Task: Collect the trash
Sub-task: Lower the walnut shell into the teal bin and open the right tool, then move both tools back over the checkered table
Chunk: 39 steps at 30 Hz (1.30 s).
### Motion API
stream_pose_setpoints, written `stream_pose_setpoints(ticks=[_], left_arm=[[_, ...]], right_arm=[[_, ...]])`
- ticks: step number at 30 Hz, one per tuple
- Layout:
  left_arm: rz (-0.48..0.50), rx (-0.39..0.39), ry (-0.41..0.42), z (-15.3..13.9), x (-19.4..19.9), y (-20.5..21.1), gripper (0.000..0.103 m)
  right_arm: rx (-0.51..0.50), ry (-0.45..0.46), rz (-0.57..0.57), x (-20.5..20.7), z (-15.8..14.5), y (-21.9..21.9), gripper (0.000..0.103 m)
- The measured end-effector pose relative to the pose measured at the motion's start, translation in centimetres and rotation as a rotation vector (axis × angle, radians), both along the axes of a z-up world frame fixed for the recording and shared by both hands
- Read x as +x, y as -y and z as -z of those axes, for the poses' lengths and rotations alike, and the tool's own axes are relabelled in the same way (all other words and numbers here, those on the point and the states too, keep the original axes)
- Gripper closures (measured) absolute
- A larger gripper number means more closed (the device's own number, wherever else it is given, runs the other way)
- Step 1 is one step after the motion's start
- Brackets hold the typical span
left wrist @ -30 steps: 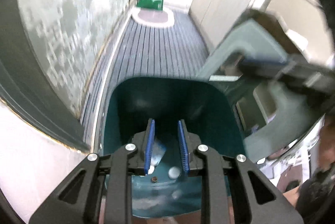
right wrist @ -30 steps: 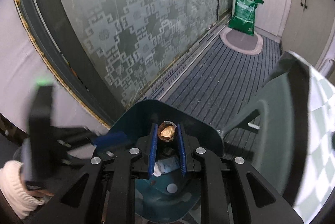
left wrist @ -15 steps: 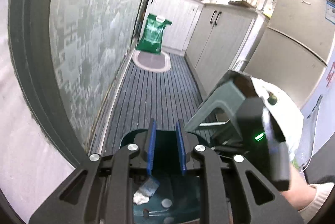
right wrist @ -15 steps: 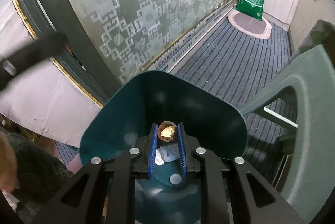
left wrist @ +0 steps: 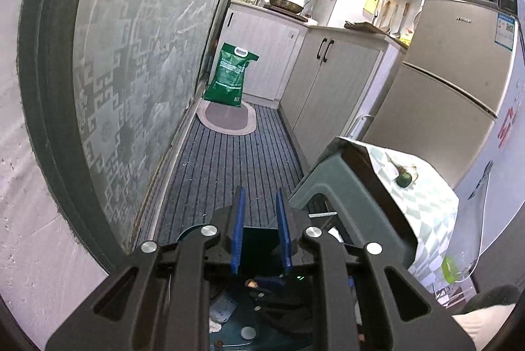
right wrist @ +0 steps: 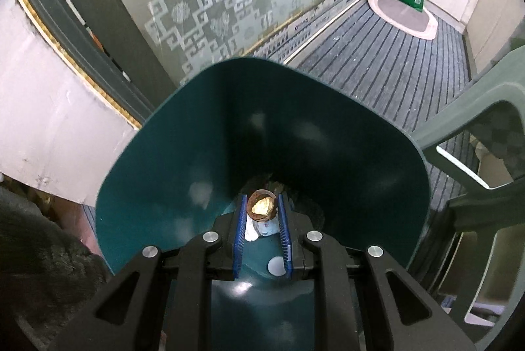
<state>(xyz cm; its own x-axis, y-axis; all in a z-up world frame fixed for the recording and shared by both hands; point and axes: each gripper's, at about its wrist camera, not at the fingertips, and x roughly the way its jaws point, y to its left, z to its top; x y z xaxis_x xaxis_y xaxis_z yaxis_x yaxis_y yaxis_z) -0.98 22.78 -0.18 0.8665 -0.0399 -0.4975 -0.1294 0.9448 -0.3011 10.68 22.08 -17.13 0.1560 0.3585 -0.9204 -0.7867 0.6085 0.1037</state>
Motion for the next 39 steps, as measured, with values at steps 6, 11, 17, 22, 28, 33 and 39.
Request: stream_pose_setpoints(ticks=[6, 11, 17, 22, 28, 33, 39], left_arm=[[0.004, -0.005, 0.008, -0.3, 0.0, 0.0, 0.083], [0.002, -0.009, 0.013, -0.3, 0.0, 0.0, 0.083], [0.000, -0.015, 0.025, -0.7, 0.0, 0.0, 0.083], [0.002, -0.016, 0.048, -1.4, -0.1, 0.2, 0.083], [-0.008, -0.015, 0.074, -2.3, 0.0, 0.5, 0.083], [0.013, -0.045, 0.089, -3.2, 0.2, 0.9, 0.080], [0.012, -0.037, 0.147, -4.7, 0.1, 1.5, 0.076]], right_arm=[[-0.033, -0.020, -0.028, -0.4, 1.2, -0.4, 0.084], [-0.059, -0.008, -0.043, -0.9, 1.6, -0.6, 0.072], [-0.056, -0.006, -0.032, -0.7, 1.3, 0.0, 0.070], [-0.032, 0.000, -0.032, -0.8, 0.5, 0.5, 0.070], [0.034, 0.029, -0.028, -1.0, -2.5, 1.1, 0.070], [0.107, 0.072, -0.012, -0.8, -6.0, 1.9, 0.070], [0.194, 0.172, 0.003, -0.6, -11.8, 3.9, 0.067]])
